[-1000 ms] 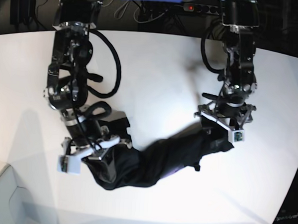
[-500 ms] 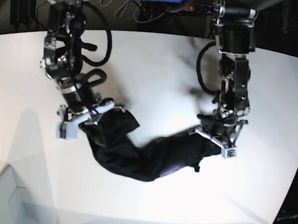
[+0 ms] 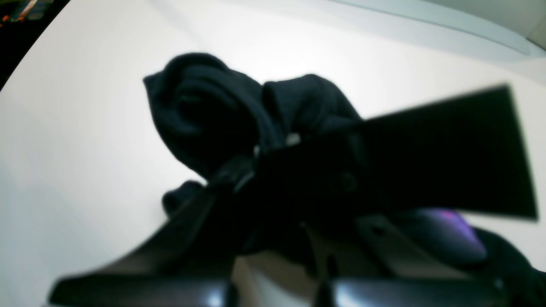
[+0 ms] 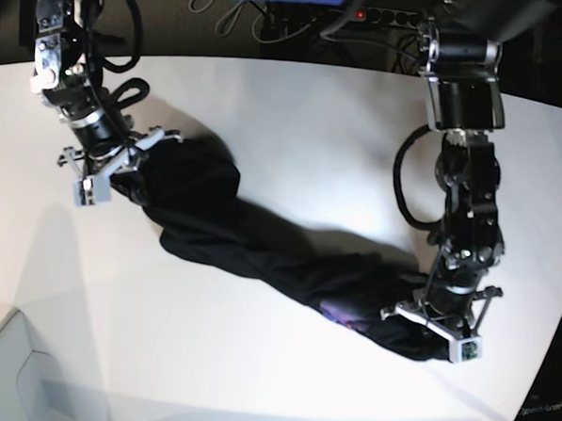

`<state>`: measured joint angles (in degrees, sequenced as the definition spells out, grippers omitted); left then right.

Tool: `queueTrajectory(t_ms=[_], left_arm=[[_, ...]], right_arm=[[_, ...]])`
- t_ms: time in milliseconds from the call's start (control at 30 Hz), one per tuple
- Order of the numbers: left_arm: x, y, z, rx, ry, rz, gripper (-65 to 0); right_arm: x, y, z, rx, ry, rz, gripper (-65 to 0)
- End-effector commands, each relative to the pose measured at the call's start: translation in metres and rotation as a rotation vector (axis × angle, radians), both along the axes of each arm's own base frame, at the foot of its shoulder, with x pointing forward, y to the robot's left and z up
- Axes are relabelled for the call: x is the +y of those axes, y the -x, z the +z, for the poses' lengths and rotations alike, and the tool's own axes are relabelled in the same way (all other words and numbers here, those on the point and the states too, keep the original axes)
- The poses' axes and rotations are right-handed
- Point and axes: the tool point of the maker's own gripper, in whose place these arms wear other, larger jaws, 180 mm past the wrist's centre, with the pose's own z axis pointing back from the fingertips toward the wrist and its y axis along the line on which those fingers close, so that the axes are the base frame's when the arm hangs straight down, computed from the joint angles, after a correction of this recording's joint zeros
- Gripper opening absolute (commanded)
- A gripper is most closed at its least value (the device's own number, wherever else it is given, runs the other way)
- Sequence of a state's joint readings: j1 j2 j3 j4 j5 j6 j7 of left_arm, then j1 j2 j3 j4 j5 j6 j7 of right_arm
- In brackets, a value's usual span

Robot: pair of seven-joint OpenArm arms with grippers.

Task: Layout the t-shirt on the table in an organized manner, then fold the t-shirt properly
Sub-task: 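Stretch the shirt lengthwise, right gripper pulling away from the left gripper, then lower the stretched shirt onto the table and open both grippers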

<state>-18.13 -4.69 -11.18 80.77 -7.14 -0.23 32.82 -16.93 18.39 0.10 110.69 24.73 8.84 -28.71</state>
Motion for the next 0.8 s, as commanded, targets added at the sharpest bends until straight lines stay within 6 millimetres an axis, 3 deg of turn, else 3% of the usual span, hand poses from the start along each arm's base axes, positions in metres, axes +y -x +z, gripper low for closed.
queueTrajectory(t_ms=[0, 167, 267, 367, 433, 500, 600, 700, 767], left_arm=[[0.009, -0.011, 0.031, -0.086, -0.021, 0.009, -64.9], [0.013, -0.016, 0.041, -0.104, -0.032, 0.012, -64.6], [0.014, -0.016, 0.040, -0.101, -0.036, 0.013, -64.5], [0.015, -0.013, 0.034, -0.087, -0.040, 0.014, -64.4], [0.015, -0.004, 0.018, -0.053, -0.040, 0.013, -63.4], [0.015, 0.012, -0.003, -0.009, -0.039, 0.010, -57.9], [0.014, 0.038, -0.023, 0.030, -0.047, 0.007, -43.0], [0.013, 0.057, -0.025, 0.026, -0.058, 0.004, -33.1], [0.021, 0.069, -0.019, 0.010, -0.063, 0.025, -31.6]], right_arm=[[-0.003, -0.002, 0.011, -0.040, 0.006, 0.007, -65.0], [-0.009, 0.010, 0.000, 0.001, 0.034, 0.017, -65.0], [-0.007, 0.018, -0.008, 0.028, 0.032, 0.022, -60.2], [-0.005, 0.029, -0.017, 0.061, 0.027, 0.027, -54.6], [0.000, 0.036, -0.022, 0.081, 0.020, 0.039, -52.5], [0.003, 0.044, -0.027, 0.103, 0.016, 0.047, -51.6], [0.005, 0.049, -0.026, 0.084, 0.002, 0.043, -51.5], [0.006, 0.053, -0.020, 0.035, -0.020, 0.034, -51.4], [0.004, 0.053, -0.016, 0.001, -0.030, 0.025, -51.4]])
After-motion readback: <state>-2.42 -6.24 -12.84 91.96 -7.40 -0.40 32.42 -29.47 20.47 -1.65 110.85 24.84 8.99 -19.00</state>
